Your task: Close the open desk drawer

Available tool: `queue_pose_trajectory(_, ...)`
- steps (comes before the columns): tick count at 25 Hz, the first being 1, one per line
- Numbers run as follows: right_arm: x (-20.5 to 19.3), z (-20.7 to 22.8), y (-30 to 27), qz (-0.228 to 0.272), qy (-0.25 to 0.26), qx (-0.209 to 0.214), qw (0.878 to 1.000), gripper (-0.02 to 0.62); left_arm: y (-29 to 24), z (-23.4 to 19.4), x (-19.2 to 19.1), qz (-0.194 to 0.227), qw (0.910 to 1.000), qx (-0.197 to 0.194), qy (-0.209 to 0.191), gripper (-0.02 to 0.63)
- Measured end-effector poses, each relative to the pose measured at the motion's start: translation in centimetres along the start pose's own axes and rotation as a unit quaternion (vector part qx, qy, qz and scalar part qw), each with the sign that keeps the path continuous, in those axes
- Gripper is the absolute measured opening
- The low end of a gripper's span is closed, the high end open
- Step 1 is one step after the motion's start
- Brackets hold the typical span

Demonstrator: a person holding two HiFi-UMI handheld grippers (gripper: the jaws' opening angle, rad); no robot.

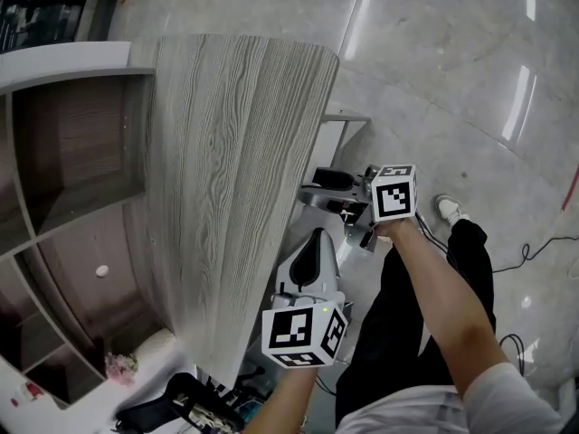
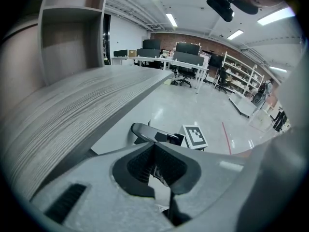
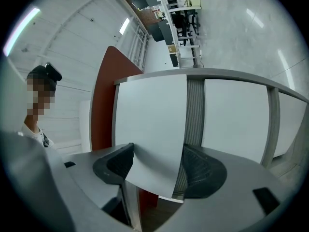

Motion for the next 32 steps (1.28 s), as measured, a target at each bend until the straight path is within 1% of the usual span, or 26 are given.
queue_pose_trajectory(3, 0.1, -0.4, 0.1, 0.020, -0.002, -0.009, 1.000, 0.276, 0.2, -0.1, -0.3, -0.001, 0.9999, 0.010, 0.009, 0.003)
queue_pose_trajectory(5, 0.2, -0.7, 0.2, 0.022, -0.006, -0.013, 1.000, 0.264, 0.5, -0.1, -0.3, 0.000, 0.9998, 0.016, 0.011, 0.002)
queue_pose_trajectory(10, 0.2, -1.0, 0.2, -0.007, -0.010, -0.032, 0.999, 0.258, 1.7, -0.3, 0.2, 0.011, 0.9990, 0.032, 0.027, 0.003)
queue_pose_trajectory(14, 0.1, -1.1, 0.3, -0.013, -0.018, -0.044, 0.999, 0.252, 2.6, -0.5, 0.2, 0.013, 0.9983, 0.043, 0.038, 0.002)
queue_pose_trajectory(22, 0.0, -1.4, 1.4, -0.030, -0.035, -0.039, 0.998, 0.235, 3.5, -0.7, -0.1, 0.019, 0.9950, 0.071, 0.068, 0.002)
queue_pose_trajectory(29, -0.1, -2.6, 3.5, -0.040, -0.044, -0.038, 0.998, 0.232, 4.5, -0.5, 0.2, 0.027, 0.9917, 0.100, 0.076, 0.002)
queue_pose_trajectory(32, -0.1, -3.3, 4.7, -0.046, -0.040, -0.036, 0.997, 0.232, 4.9, -0.1, 0.3, 0.032, 0.9906, 0.106, 0.081, 0.002)
Point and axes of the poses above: the fingertips, and each gripper's own axes: y backward along the fingers, z to its right, x out of its top, the point moved 4 cm from there along y, backward along the fingers, and after that the axes turned 6 degrees about x, right-handed, at the moved point
